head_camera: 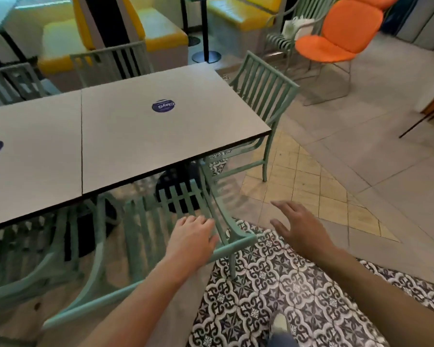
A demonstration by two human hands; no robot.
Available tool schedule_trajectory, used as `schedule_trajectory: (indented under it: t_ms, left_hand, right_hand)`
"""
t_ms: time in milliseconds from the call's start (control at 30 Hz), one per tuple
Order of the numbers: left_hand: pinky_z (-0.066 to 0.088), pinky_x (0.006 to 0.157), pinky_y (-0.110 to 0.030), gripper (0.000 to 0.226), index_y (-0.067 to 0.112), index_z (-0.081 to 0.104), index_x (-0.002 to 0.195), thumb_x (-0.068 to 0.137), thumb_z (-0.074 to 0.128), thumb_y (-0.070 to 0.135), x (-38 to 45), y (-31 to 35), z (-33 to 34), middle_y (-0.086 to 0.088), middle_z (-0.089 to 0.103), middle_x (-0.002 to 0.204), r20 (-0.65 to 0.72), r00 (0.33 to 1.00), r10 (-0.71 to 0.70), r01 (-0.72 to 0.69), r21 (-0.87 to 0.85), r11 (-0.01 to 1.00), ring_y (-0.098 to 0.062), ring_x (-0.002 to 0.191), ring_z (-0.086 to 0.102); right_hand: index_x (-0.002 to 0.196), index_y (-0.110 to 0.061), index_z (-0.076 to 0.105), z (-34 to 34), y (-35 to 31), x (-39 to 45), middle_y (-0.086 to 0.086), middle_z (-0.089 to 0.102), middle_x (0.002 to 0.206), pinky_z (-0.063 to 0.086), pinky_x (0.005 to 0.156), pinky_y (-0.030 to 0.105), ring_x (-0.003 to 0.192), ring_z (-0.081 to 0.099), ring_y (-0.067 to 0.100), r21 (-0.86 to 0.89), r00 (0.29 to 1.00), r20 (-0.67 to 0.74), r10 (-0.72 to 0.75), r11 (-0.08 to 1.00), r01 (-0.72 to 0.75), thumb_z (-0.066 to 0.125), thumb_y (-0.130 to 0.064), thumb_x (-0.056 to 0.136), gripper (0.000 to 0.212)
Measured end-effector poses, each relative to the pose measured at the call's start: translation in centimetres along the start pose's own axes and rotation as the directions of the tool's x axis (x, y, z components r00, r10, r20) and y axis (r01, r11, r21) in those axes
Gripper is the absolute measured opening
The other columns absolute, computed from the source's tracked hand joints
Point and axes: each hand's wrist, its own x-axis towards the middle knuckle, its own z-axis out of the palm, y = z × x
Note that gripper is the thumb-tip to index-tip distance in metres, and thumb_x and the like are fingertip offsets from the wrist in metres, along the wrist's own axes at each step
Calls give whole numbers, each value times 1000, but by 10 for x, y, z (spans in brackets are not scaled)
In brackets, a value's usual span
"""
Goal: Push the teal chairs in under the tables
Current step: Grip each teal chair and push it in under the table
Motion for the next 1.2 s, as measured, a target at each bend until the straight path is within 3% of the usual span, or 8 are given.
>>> schedule_trajectory:
  t_ms: [333,533,700,833,933,1100,1200]
  left_hand:
    - [33,108,-38,42,27,53,131,97,37,46,196,134,-68,3,58,130,-91,990,112,-94,181,979,-18,123,50]
    - [37,98,-38,36,26,60,120,98,37,42,336,189,-92,4,63,120,-138,987,77,-56,149,987,-21,113,55]
    - [38,99,-38,37,27,57,125,98,38,45,464,203,-101,5,62,122,-210,977,48,-31,81,996,-20,115,55]
    - [47,85,-39,31,24,66,104,91,51,47,569,200,-104,3,68,102,-315,949,27,5,102,995,-23,96,64]
    - [47,84,-40,32,22,67,103,91,50,47,633,210,-117,2,68,98,-300,954,17,10,87,996,-22,93,64]
    - [43,97,-37,43,24,58,121,96,37,52,739,220,-140,4,64,117,-227,974,16,16,137,990,-18,111,57]
    - [44,93,-35,43,25,59,119,95,38,54,801,221,-138,5,64,113,-210,978,-12,46,161,986,-17,107,58]
  right_hand:
    - [145,-27,37,-112,179,96,-2,41,148,33,106,34,133,37,18,-12,992,-122,30,999,-32,48,-45,95,54]
    - [147,-31,32,-150,261,189,-5,36,151,28,111,31,138,31,15,20,990,-131,54,998,-51,46,-45,97,54]
    - [148,-32,30,-159,320,289,-6,35,152,27,112,30,138,31,14,42,989,-139,40,999,-34,46,-45,97,55]
    - [148,-32,29,-178,360,379,-6,33,153,26,112,31,139,29,14,12,996,-88,10,1000,-9,45,-49,96,57]
    - [148,-31,30,-206,389,439,-6,34,152,27,114,33,139,30,15,6,995,-87,-39,999,40,44,-50,96,57]
    - [147,-30,32,-238,436,542,-4,36,150,28,113,33,138,31,15,23,993,-85,-82,996,84,44,-51,95,57]
    - [147,-29,32,-240,471,607,-3,36,151,27,113,32,137,32,16,15,987,-80,-138,990,139,44,-51,95,57]
